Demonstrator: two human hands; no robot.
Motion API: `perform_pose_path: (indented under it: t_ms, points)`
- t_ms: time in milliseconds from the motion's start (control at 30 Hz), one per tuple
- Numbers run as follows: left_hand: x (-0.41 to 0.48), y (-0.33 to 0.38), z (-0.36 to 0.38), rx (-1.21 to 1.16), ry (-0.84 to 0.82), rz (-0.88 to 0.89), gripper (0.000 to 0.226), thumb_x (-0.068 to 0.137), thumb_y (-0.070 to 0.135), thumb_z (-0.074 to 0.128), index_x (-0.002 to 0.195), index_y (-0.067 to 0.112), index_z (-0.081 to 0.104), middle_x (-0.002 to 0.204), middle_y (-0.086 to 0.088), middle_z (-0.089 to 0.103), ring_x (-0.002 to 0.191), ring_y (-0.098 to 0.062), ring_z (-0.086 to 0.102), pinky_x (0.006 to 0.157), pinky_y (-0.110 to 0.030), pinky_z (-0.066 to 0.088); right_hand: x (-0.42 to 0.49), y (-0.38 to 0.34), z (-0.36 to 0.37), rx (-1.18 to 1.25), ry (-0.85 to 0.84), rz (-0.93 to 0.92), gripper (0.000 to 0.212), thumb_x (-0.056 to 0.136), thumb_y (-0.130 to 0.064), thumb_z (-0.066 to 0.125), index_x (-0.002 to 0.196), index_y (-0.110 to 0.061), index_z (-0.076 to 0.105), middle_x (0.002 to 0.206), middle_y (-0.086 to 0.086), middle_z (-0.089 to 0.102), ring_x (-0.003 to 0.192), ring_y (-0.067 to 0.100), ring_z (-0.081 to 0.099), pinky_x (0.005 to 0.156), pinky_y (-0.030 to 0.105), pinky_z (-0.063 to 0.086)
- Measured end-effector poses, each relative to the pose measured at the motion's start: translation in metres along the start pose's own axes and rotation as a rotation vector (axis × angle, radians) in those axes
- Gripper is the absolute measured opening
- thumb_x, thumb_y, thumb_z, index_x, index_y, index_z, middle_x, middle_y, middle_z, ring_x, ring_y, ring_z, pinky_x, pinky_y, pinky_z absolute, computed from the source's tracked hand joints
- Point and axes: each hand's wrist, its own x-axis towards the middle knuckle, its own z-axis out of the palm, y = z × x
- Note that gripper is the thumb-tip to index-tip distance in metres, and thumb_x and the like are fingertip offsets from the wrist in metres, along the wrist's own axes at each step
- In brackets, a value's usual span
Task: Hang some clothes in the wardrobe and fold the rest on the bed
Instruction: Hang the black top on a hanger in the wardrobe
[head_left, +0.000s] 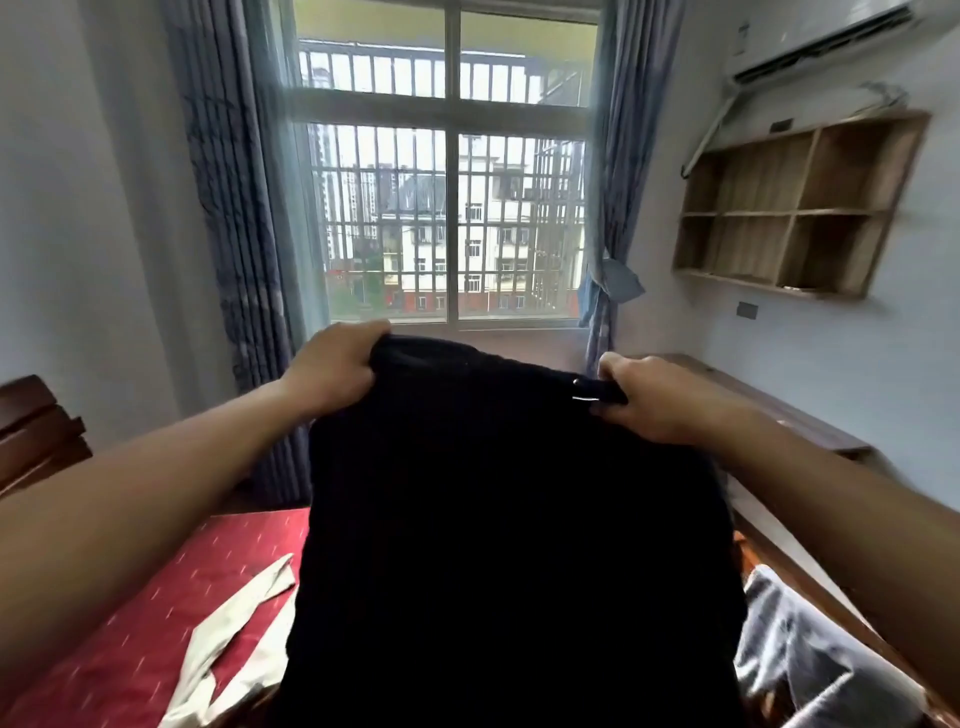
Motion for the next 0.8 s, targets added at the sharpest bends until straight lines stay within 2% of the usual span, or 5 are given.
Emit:
perform_pose_path:
  t_ms: [267,400,533,600,800]
  points:
    - [0.009,0.022,-0.046,-0.109,0.109,-0.008,0.032,0.075,-0.005,0.046,0.089,0.022,0.057,0.085,-0.002,0.06,0.087,-0.031,0.059,0.076,-0.043,0.049,-0.059,-0.056,0.132,0.461,-0.357,-0.001,0.056,0.072,-0.024,0.073,0.125,-0.029,0.055,0.111,-0.002,0.068,0.103,0.019,0.065,0.092,0.038,0.052]
    - [-0.002,0.017,-0.065,-0.066,0.124,0.004,0.033,0.077,-0.003,0.043,0.09,0.024,0.057,0.089,-0.001,0.062,0.088,-0.029,0.059,0.078,-0.044,0.051,-0.064,-0.097,0.181,0.634,-0.492,-0.039,0.049,0.071,-0.018,0.077,0.114,-0.034,0.06,0.103,-0.01,0.068,0.094,0.009,0.065,0.084,0.028,0.055]
    - [-0.031,-0.02,-0.081,0.162,0.002,-0.041,0.028,0.08,0.006,0.05,0.089,0.032,0.048,0.088,0.0,0.057,0.081,-0.026,0.055,0.067,-0.039,0.048,-0.045,-0.106,0.196,0.636,-0.342,-0.001,0.036,0.082,-0.02,0.077,0.115,-0.019,0.062,0.107,0.0,0.072,0.101,0.02,0.067,0.088,0.036,0.053]
    - [-0.052,-0.044,-0.088,0.26,-0.101,-0.066,0.027,0.078,0.01,0.055,0.088,0.033,0.045,0.091,-0.001,0.059,0.079,-0.023,0.052,0.065,-0.035,0.041,-0.029,-0.103,0.191,0.579,-0.248,0.045,0.027,0.085,-0.027,0.076,0.104,-0.02,0.058,0.1,0.002,0.071,0.097,0.025,0.067,0.077,0.035,0.049]
    - [-0.118,-0.081,-0.082,0.336,-0.467,-0.294,0.042,0.072,0.029,0.057,0.113,0.04,0.053,0.104,0.007,0.068,0.099,-0.023,0.064,0.079,-0.037,0.05,0.033,-0.119,0.129,0.623,-0.054,0.099,0.04,0.076,-0.051,0.079,0.082,-0.024,0.049,0.076,-0.009,0.059,0.071,0.017,0.056,0.062,0.03,0.04]
